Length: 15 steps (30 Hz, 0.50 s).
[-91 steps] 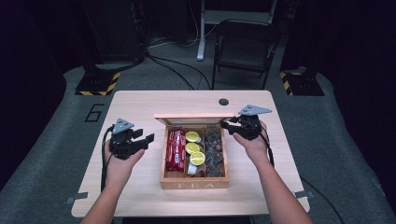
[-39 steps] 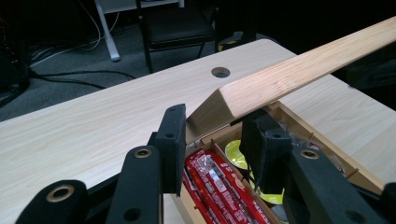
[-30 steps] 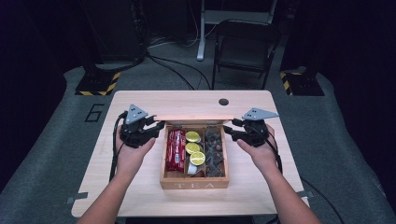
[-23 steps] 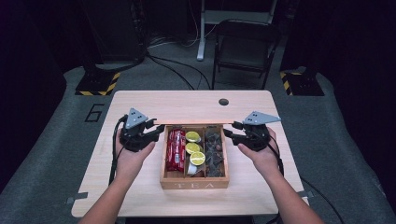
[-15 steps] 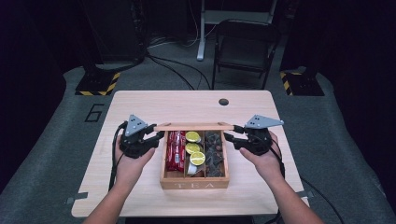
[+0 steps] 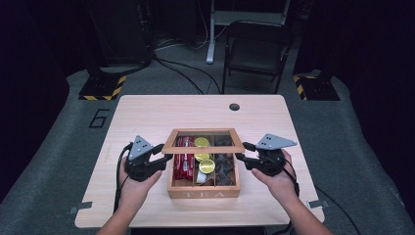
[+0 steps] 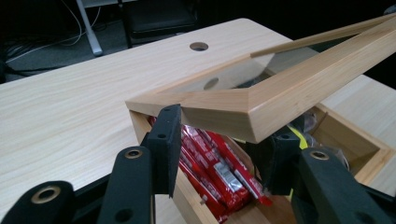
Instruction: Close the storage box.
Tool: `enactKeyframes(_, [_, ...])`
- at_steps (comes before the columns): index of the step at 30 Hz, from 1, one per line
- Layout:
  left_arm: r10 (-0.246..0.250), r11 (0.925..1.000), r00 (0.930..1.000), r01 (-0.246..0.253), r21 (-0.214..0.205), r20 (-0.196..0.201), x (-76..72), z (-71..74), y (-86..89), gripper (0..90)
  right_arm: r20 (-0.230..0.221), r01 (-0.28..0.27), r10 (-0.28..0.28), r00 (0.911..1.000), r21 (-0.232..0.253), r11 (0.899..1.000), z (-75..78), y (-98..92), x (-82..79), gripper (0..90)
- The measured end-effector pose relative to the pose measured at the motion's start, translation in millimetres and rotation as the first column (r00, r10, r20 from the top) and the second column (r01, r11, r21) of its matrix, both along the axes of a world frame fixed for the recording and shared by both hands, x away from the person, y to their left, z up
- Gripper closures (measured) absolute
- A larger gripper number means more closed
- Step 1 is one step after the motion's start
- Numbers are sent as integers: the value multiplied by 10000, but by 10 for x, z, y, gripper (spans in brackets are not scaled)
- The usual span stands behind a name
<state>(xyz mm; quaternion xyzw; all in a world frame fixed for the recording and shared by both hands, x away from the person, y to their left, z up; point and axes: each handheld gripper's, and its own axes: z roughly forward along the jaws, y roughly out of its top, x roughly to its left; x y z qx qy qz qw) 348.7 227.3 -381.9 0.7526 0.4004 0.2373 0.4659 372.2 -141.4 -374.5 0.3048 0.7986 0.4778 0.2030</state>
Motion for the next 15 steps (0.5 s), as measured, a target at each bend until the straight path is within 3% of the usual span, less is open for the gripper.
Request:
enactKeyframes(8, [-68, 9994, 9998, 62, 354, 174, -114, -147, -18, 535, 102, -35, 38, 9999, -318, 9995, -141, 2, -125, 533])
enactKeyframes(15, [-89, 9989, 9999, 83, 462, 129, -166, -226, -25, 534, -45, -29, 29, 10000, -68, 10000, -231, -17, -178, 536])
